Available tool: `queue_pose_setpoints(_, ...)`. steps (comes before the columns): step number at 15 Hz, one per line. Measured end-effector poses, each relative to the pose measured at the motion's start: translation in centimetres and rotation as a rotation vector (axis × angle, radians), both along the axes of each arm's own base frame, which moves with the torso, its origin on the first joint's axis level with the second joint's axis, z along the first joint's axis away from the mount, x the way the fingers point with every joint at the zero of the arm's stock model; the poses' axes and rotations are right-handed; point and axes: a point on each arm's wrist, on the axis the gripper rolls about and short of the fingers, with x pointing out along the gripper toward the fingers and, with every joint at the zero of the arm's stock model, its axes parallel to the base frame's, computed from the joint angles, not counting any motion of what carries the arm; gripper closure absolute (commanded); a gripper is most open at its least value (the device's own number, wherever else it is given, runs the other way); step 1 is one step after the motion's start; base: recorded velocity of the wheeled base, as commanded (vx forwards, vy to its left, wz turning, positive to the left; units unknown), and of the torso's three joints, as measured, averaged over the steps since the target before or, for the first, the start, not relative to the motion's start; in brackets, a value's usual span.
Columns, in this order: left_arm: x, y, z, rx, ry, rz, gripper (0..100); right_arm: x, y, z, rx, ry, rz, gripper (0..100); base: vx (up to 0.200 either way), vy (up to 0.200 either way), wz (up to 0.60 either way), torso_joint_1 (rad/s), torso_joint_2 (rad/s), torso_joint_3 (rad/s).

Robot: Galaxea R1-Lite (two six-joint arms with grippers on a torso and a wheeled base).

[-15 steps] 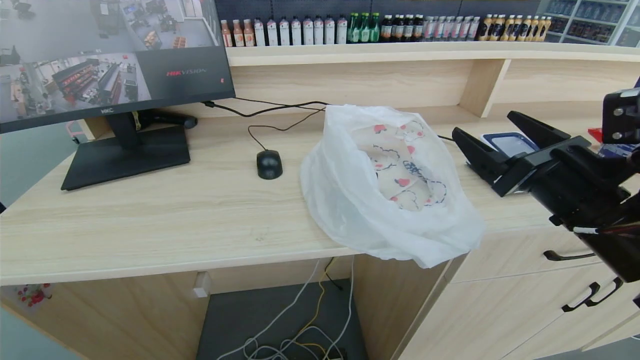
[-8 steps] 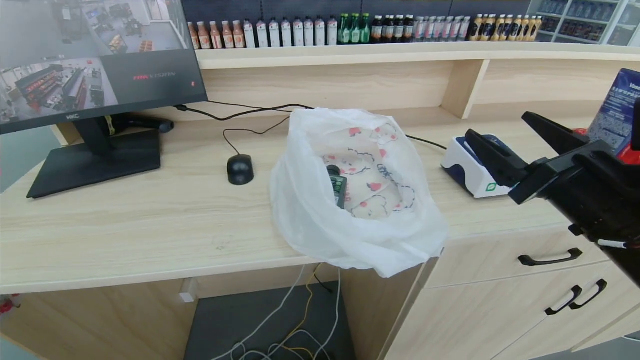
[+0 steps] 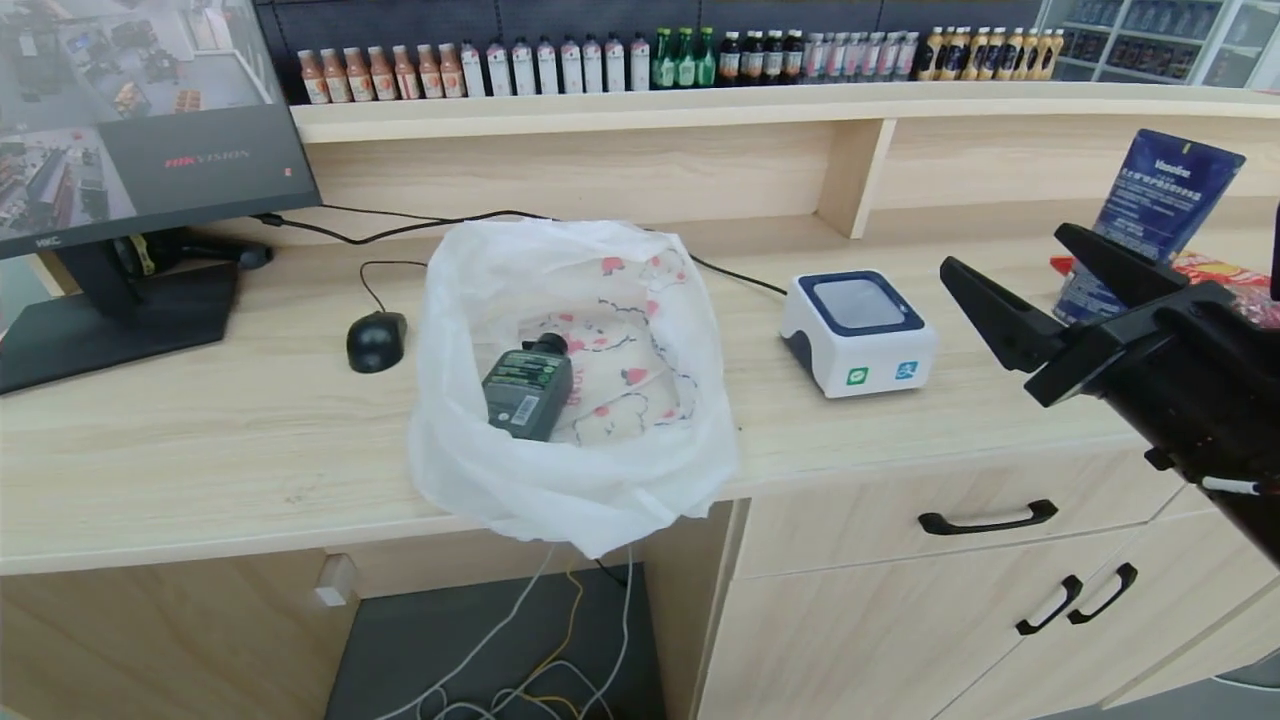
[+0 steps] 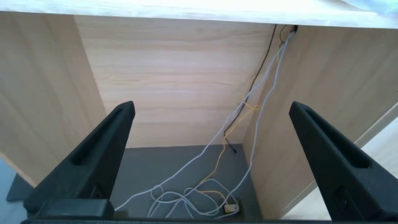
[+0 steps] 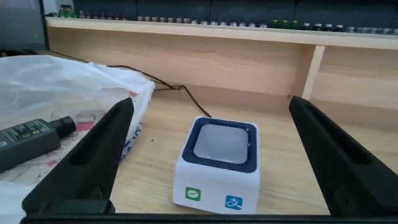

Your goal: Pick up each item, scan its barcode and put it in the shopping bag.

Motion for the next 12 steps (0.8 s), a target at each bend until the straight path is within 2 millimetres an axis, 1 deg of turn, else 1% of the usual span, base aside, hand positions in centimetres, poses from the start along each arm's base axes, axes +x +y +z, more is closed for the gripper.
queue_pose_setpoints(4,0.00,0.00,0.01,0.000,-0.001,0.000,0,0.46,-0.14,-0.23,-0.004,0.008,-0.011,0,0.000,-0.200,0.00,0.002,0.00,0.001)
queue_pose_setpoints(12,0.00,0.00,0.00,0.000,0.000,0.000,0,0.58,-0.37,-0.42,-0.007,0.013,-0.020,0,0.000,-0.200,0.00,0.003,0.00,0.004)
